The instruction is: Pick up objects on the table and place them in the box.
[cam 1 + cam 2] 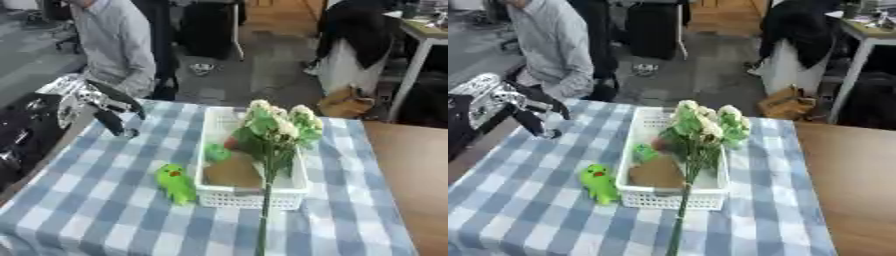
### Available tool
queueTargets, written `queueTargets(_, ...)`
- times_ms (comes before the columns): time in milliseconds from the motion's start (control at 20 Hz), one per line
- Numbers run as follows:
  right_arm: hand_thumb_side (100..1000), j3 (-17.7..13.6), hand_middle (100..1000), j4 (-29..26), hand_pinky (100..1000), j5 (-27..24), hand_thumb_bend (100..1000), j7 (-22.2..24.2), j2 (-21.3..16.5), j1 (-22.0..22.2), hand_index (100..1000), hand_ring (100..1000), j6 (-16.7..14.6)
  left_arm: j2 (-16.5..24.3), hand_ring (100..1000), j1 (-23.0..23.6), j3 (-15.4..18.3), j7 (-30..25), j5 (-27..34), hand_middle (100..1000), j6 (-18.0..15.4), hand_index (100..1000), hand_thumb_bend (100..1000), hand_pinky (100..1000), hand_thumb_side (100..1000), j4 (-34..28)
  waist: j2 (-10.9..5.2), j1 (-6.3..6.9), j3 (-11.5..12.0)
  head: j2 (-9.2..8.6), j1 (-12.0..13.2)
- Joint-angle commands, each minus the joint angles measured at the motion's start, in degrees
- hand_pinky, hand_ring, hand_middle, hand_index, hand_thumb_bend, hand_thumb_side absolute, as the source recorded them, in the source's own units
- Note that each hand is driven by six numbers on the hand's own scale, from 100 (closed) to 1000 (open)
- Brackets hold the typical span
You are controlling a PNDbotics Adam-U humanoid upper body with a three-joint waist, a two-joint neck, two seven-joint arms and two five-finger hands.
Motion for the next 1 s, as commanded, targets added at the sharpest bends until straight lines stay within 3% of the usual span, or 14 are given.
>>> queueTargets(50,561,-0.1,692,-0.9,730,0.2,100,-2.7,-2.3,-0.8,682,744,-3.1,1.9,1000,-1.0,-0.4,2.5,-5.4,1000,-8.5,1000,475,906,666,-0.3,-0.47,0.86,0.0,0.0,0.0)
queueTargets(300,562,-0.1,692,-0.9,730,0.1,100,-2.6,-2.3,-0.9,682,743,-3.0,1.0,1000,-1.5,-0.9,8.8,-8.4,1000,-13.5,1000,536,900,702,2.0,-0.5,0.9,0.0,-0.13,0.1)
queueTargets(350,562,-0.1,692,-0.9,730,0.1,100,-2.6,-2.3,-0.9,680,743,-3.0,1.0,1000,-1.5,-1.2,10.0,-8.7,1000,-14.6,1000,628,906,748,2.0,-0.51,0.92,-0.1,-0.09,0.1)
queueTargets(650,562,0.2,692,-0.9,730,-0.2,100,-2.2,-2.2,-1.0,680,743,-3.1,0.7,1000,-1.4,-3.0,15.1,-14.9,1000,-19.1,1000,736,920,801,1.7,-0.49,0.92,-0.2,0.06,0.4)
queueTargets(1000,562,0.2,692,-0.9,730,-0.4,100,-2.2,-2.2,-1.2,679,743,-3.0,-1.5,1000,-2.2,-3.3,17.5,-20.7,1000,-22.1,1000,676,904,812,5.0,-0.56,0.85,-0.3,0.16,0.9)
